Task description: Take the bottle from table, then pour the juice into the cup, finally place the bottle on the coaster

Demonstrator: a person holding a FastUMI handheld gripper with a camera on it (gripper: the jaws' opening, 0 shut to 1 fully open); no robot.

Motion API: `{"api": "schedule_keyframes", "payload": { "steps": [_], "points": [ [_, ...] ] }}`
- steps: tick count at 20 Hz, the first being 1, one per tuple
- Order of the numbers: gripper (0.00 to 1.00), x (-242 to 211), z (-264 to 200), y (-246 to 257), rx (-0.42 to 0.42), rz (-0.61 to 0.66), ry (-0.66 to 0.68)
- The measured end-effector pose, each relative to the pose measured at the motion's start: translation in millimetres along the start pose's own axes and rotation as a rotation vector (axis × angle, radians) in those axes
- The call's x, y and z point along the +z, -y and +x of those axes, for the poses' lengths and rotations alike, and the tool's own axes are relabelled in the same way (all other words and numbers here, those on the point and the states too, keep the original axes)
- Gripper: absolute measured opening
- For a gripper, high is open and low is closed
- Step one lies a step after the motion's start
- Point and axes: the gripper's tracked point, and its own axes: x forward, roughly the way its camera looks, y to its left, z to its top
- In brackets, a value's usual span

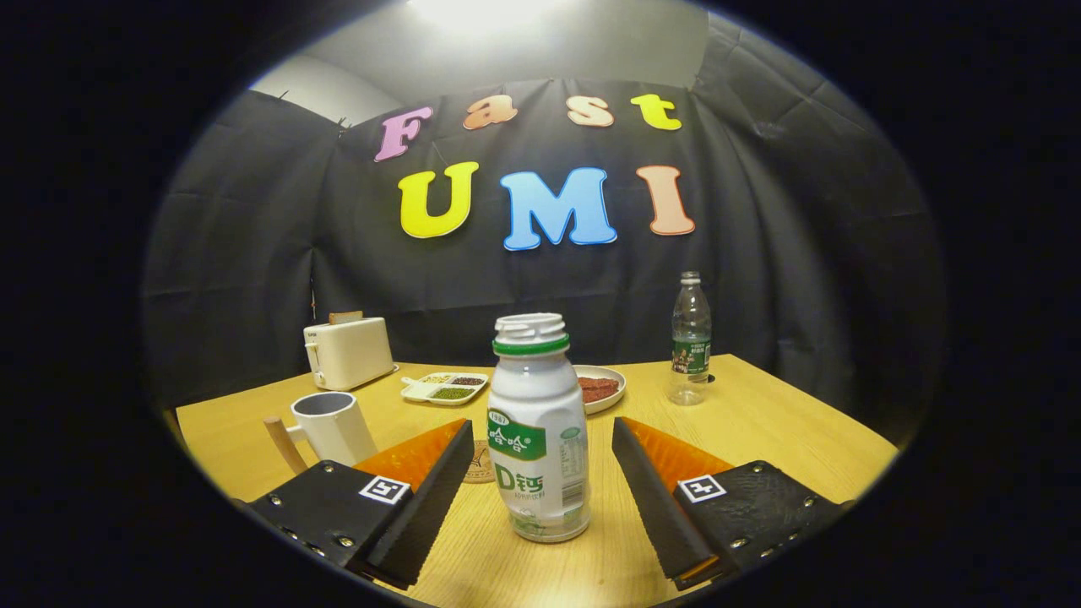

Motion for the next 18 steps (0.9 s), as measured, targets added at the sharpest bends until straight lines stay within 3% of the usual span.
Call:
{"api": "schedule_keyframes", "payload": {
  "steps": [5, 7, 15, 18],
  "points": [
    [0.98, -15, 10, 2, -0.004, 0.036, -0.032],
    [0.80, -18, 12, 4, -0.021, 0.029, -0.054],
    [0.62, -15, 15, 4, -0.079, -0.126, -0.099],
    [0.62, -11, 17, 0, -0.091, -0.207, -0.103]
  ]
}}
